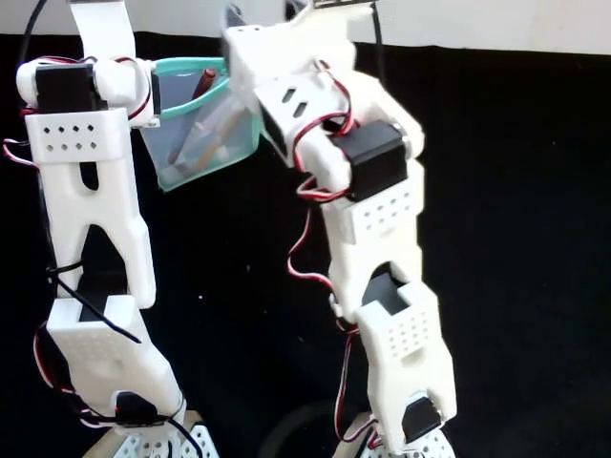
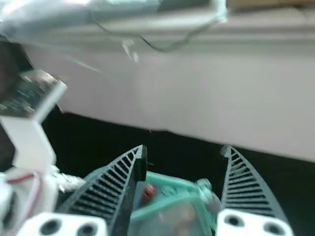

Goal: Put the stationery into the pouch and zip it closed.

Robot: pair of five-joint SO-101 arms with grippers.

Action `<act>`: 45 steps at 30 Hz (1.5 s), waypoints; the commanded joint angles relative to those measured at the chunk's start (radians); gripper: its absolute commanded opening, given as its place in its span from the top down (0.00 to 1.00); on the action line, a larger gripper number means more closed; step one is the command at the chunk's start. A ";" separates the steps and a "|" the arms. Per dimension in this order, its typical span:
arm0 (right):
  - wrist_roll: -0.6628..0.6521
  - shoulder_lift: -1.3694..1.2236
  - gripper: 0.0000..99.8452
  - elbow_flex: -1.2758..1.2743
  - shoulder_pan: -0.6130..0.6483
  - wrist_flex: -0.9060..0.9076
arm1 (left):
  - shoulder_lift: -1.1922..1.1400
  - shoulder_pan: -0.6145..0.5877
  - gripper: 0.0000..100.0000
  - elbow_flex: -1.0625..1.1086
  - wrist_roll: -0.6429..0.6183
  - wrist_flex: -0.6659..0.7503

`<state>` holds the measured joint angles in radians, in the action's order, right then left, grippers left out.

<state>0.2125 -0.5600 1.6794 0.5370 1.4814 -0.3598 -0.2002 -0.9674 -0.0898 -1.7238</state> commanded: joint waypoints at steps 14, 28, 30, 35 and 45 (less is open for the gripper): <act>-0.066 0.048 0.82 -0.001 -0.246 0.283 | 0.010 0.099 0.99 -0.191 -0.152 -0.037; -0.066 0.050 0.83 -0.328 -0.404 0.282 | 0.082 0.157 0.99 -0.249 -0.210 -0.037; -0.066 0.050 0.83 -0.332 -0.407 0.282 | 0.133 0.176 0.99 -0.243 -0.206 -0.037; -0.066 0.051 0.83 -0.332 -0.409 0.282 | 0.248 0.189 0.99 -0.148 -0.199 -0.037; -0.198 0.053 0.83 -0.335 -0.404 0.282 | 0.351 0.191 0.99 0.091 -0.112 -0.037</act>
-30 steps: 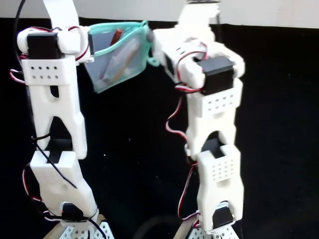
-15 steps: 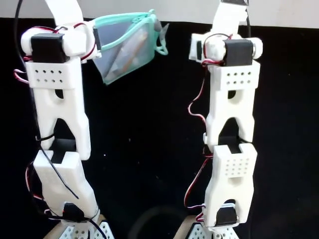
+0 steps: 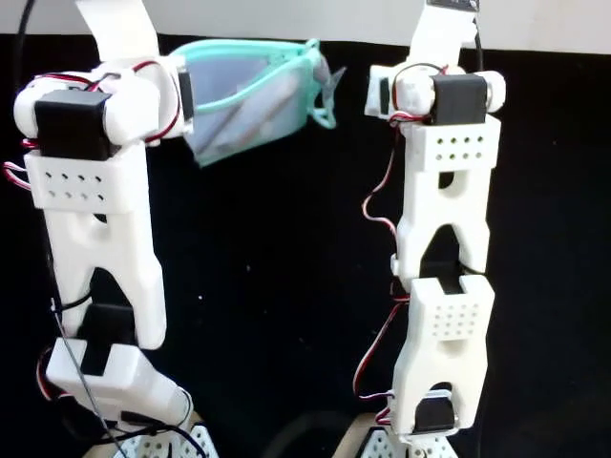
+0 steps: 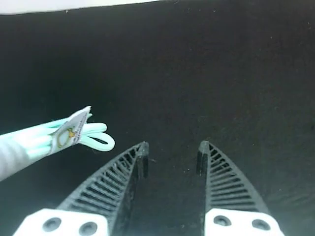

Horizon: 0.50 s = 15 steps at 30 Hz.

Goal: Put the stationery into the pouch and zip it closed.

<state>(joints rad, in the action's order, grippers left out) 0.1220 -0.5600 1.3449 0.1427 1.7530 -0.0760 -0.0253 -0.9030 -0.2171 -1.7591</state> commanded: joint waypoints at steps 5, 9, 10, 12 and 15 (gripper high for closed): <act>-0.252 0.054 0.83 -0.001 -0.008 0.012 | 0.065 0.025 0.99 0.105 0.017 0.002; -0.227 0.053 0.83 -0.001 0.002 0.012 | 0.065 0.067 0.99 0.163 0.017 0.006; -0.218 0.053 0.83 -0.001 0.008 0.012 | 0.064 0.073 0.99 0.174 0.017 0.006; -0.209 0.053 0.83 -0.001 0.024 0.012 | 0.064 0.081 0.99 0.193 0.014 0.006; -0.212 0.053 0.83 -0.001 0.047 0.012 | 0.064 0.079 0.99 0.229 0.012 0.006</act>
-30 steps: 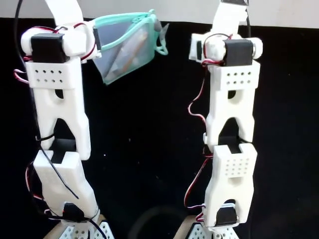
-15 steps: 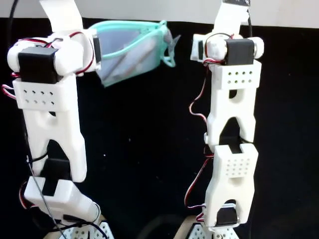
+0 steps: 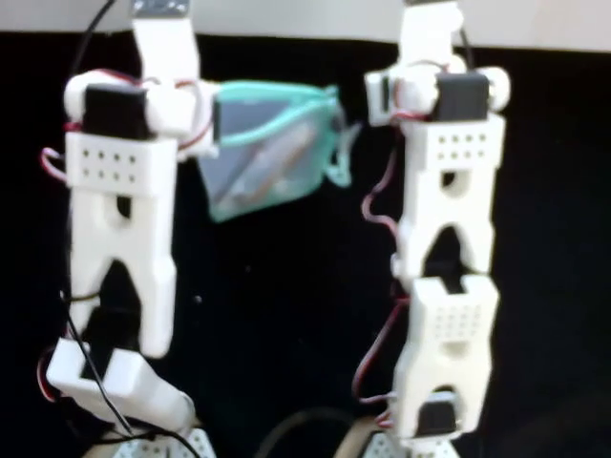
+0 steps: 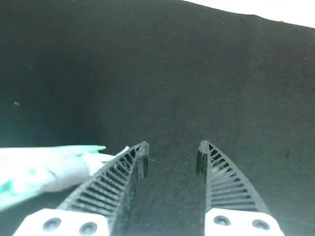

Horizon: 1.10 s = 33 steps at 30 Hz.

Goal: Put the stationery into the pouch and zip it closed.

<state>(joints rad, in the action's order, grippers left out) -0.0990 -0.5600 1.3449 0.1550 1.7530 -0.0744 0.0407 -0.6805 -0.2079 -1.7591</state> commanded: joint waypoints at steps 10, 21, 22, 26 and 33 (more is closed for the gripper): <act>0.012 0.058 0.84 -0.127 0.038 0.013 | 0.062 0.010 0.99 0.165 0.009 0.091; 0.014 0.354 0.93 -0.378 0.024 0.013 | 0.062 0.008 0.99 0.229 0.009 0.121; 0.015 0.397 0.93 -0.433 0.024 0.013 | 0.062 0.008 0.99 0.228 0.008 0.121; 0.052 0.576 0.93 -0.713 0.027 0.010 | 0.062 0.008 0.99 0.228 0.008 0.120; 0.052 0.835 0.88 -1.184 0.027 -0.136 | 0.062 0.008 0.99 0.228 0.008 0.120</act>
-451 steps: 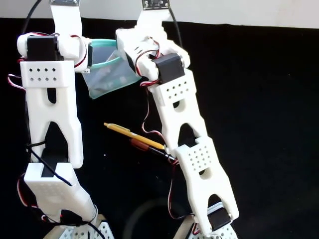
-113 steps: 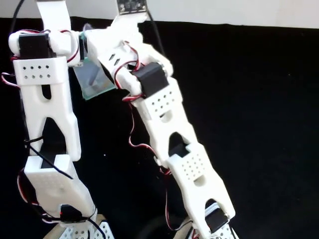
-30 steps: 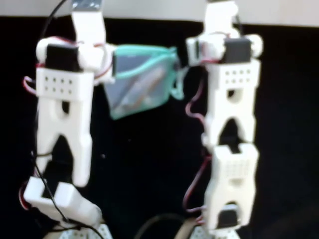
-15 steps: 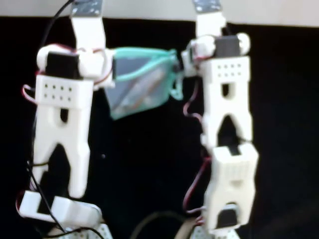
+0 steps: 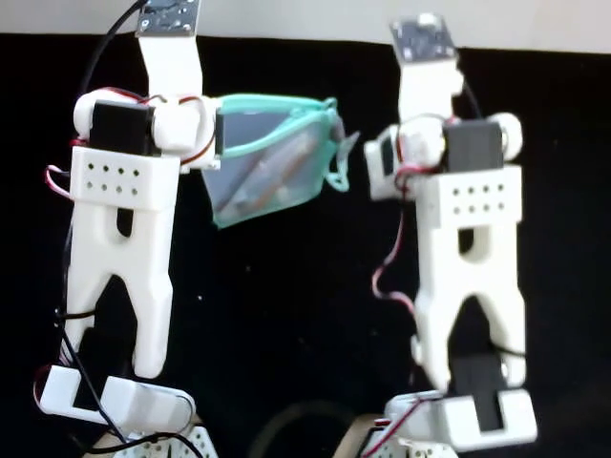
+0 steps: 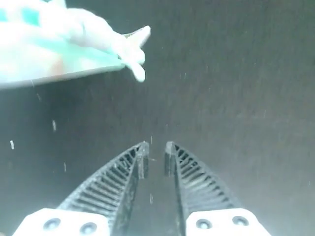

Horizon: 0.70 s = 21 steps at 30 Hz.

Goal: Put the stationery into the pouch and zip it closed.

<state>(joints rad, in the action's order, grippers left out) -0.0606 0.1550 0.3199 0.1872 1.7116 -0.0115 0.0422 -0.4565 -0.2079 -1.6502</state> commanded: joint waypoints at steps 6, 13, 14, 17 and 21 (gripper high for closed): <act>0.017 0.351 0.75 -0.601 0.025 -0.435 | -0.001 0.007 0.99 0.002 0.008 0.011; 0.017 0.564 0.74 -1.063 0.062 -0.955 | -0.001 0.007 0.99 0.002 0.009 0.011; 0.017 0.581 0.74 -1.119 0.068 -1.020 | -0.001 0.007 0.99 0.002 0.009 0.011; 0.018 0.604 0.74 -1.259 0.068 -1.214 | -0.001 0.007 0.99 0.002 0.009 0.011; 0.018 0.604 0.74 -1.382 0.068 -1.472 | -0.001 0.007 0.99 0.002 0.009 0.012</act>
<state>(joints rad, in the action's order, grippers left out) -0.0545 0.7288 -1.0088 0.2440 0.4335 -0.0115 0.0422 -0.4565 -0.2079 -1.6502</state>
